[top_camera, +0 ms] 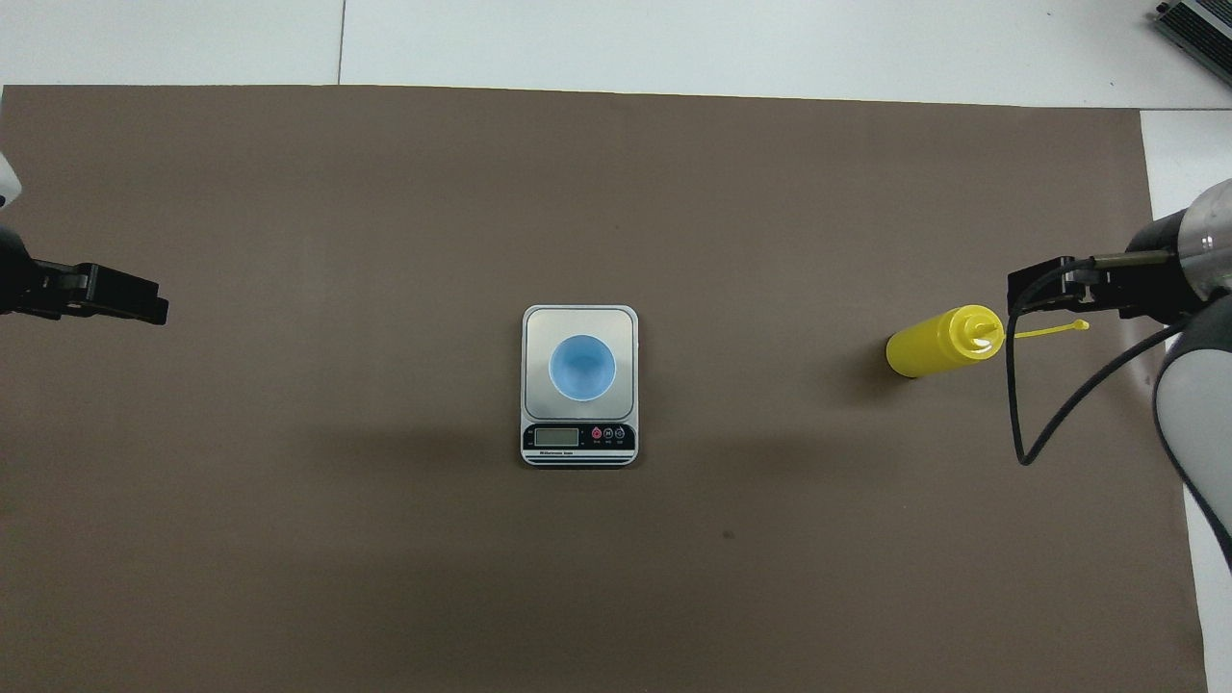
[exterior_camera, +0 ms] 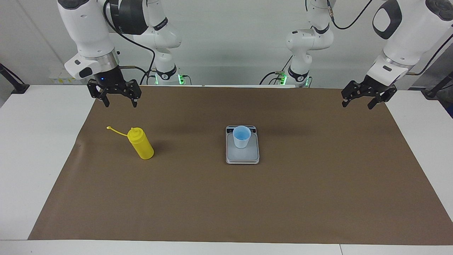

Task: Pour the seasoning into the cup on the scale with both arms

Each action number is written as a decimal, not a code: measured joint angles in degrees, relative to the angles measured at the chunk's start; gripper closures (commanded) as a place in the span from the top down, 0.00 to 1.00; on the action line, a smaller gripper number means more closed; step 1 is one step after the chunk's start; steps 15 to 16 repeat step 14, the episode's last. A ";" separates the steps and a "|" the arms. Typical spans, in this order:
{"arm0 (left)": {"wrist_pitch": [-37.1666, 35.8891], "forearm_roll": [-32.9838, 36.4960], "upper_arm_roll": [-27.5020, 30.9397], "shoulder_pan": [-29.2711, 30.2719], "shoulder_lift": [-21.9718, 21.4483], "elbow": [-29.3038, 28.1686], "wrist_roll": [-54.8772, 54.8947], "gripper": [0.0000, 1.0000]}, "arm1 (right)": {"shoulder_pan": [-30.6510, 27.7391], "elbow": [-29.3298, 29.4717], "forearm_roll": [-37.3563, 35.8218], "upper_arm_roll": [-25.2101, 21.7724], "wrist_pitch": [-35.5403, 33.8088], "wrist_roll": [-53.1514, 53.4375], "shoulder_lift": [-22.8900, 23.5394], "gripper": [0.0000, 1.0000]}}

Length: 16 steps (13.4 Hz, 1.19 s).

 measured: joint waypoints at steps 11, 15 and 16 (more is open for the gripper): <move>0.00 0.00 0.00 0.00 0.00 0.00 0.00 1.00 | -0.26 -1.38 0.00 -0.29 -0.29 0.01 0.03 1.00; 0.00 0.00 0.00 0.00 0.00 0.00 0.00 1.00 | -0.06 -1.38 0.00 -0.06 -0.28 0.01 -0.82 1.00; 0.00 0.00 0.00 0.00 0.00 0.00 0.00 1.00 | -0.06 -1.38 0.00 -0.06 -0.28 0.01 -0.82 1.00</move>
